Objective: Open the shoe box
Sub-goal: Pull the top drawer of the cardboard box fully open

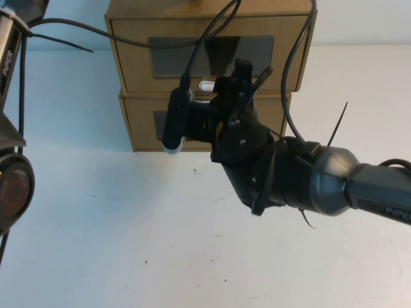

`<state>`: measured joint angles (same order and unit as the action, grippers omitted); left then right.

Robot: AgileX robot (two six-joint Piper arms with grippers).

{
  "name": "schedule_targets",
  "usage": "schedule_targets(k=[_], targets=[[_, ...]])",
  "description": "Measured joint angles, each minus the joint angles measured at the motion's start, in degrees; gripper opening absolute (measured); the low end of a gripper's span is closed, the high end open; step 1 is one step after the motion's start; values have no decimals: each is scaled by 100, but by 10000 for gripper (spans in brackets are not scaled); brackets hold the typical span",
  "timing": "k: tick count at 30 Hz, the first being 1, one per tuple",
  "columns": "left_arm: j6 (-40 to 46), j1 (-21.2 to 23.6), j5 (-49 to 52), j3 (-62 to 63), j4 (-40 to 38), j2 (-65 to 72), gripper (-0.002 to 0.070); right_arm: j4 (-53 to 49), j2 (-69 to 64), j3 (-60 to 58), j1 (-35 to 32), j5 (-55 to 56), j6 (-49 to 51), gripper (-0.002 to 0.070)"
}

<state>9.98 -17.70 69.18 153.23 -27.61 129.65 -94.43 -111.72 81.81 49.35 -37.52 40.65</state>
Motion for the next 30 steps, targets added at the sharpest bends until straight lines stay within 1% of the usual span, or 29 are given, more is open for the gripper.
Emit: schedule_targets(k=[15, 24, 27, 30], targets=[[23, 0, 0, 0, 0, 0, -5, -25, -481, 477, -203, 246, 11, 358], [38, 0, 0, 0, 0, 0, -5, -14, -492, 619, -254, 476, 2, 353], [77, 0, 0, 0, 0, 0, -5, -14, -492, 667, -254, 561, 2, 316], [77, 0, 0, 0, 0, 0, -5, -25, -492, 703, -254, 565, 2, 250]])
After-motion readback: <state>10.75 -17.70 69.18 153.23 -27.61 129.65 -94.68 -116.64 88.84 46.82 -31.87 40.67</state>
